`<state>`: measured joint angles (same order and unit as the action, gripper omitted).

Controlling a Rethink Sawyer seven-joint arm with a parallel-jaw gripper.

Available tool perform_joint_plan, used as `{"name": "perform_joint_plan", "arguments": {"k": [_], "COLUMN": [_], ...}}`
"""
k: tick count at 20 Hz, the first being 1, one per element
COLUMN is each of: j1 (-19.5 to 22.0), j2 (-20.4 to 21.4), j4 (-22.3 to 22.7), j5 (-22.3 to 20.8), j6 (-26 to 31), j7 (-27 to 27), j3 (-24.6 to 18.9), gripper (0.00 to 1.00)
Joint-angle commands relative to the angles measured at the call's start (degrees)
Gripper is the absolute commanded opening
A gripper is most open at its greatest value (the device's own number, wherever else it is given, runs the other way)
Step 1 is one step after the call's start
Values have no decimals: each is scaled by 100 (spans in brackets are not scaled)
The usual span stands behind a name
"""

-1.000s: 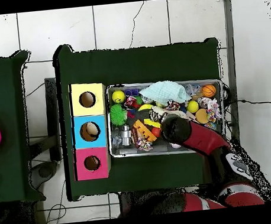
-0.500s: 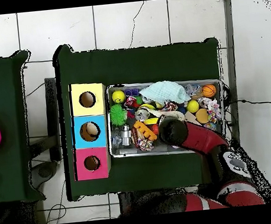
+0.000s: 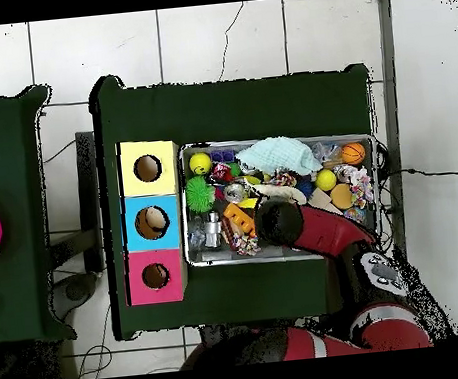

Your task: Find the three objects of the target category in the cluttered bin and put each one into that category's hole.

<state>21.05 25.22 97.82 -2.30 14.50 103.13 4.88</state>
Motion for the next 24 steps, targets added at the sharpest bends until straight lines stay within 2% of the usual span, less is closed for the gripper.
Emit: {"name": "perform_joint_plan", "arguments": {"k": [1, 8, 13, 20, 24], "j1": [-111, -484, -726, -1393, -1540], "j2": [-82, 440, 663, 509, 362], "j4": [254, 589, 774, 707, 726], "j5": [-120, 96, 242, 693, 924], "j6": [-201, 249, 388, 416, 230], "j7": [803, 1036, 1181, 1662, 1670], "j3": [-60, 146, 292, 607, 649], "gripper": [100, 100, 100, 100, 100]}}
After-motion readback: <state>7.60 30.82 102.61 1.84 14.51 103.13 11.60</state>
